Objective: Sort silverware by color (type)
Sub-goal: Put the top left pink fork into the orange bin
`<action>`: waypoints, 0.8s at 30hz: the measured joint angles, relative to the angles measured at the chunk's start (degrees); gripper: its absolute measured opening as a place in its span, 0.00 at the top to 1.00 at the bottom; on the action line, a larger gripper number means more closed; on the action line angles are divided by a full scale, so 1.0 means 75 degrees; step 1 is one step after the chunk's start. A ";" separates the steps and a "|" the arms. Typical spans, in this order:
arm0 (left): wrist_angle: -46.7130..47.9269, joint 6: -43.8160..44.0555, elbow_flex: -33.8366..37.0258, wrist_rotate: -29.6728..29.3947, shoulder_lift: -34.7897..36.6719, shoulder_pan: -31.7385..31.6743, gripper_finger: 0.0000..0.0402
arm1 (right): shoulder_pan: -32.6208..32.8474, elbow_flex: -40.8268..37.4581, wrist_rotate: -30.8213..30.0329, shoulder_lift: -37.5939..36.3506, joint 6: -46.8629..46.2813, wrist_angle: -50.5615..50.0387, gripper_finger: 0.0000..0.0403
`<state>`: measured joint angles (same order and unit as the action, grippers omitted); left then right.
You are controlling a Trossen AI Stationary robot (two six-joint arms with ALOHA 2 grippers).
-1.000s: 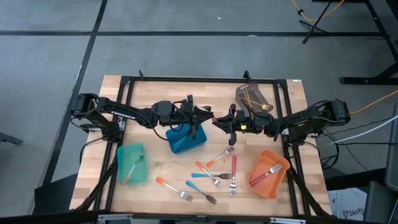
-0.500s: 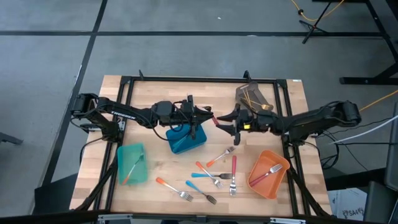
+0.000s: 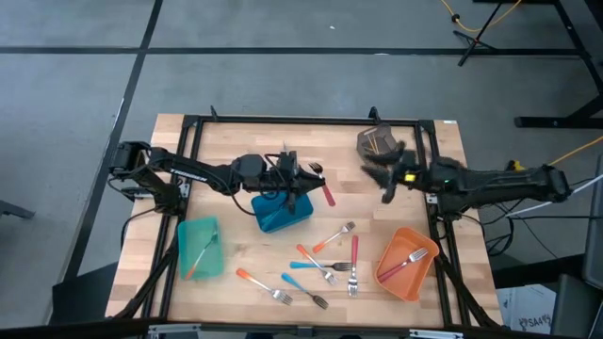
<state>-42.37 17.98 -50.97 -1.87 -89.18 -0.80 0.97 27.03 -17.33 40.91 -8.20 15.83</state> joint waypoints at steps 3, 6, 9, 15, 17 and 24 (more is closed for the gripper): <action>0.0064 0.0169 -0.0336 0.0063 -0.0389 0.0101 0.96 | -0.0175 0.0000 -0.0392 -0.0552 -0.0040 -0.0191 0.58; 0.0076 0.0196 -0.0914 0.0453 -0.0952 0.0187 0.96 | -0.0440 0.0003 -0.0410 -0.0898 -0.0048 -0.0508 0.58; 0.0079 0.0227 -0.1623 0.0885 -0.1618 0.0267 0.96 | -0.0733 0.0004 -0.0411 -0.1177 -0.0047 -0.0869 0.58; 0.0502 0.0594 -0.3197 0.1800 -0.2963 0.0391 0.96 | -0.1304 0.0009 -0.0407 -0.1369 -0.0053 -0.1696 0.58; 0.0900 0.0597 -0.3715 0.1962 -0.3367 0.0455 0.96 | -0.1489 0.0008 -0.0407 -0.1372 -0.0060 -0.1874 0.58; 0.1603 0.0597 -0.5506 0.2563 -0.4725 0.0716 0.96 | -0.2068 0.0004 -0.0401 -0.1373 -0.0064 -0.2427 0.58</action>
<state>-30.35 22.46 -92.26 17.35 -124.62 4.56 -14.54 27.05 -20.33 30.61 -8.67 -2.37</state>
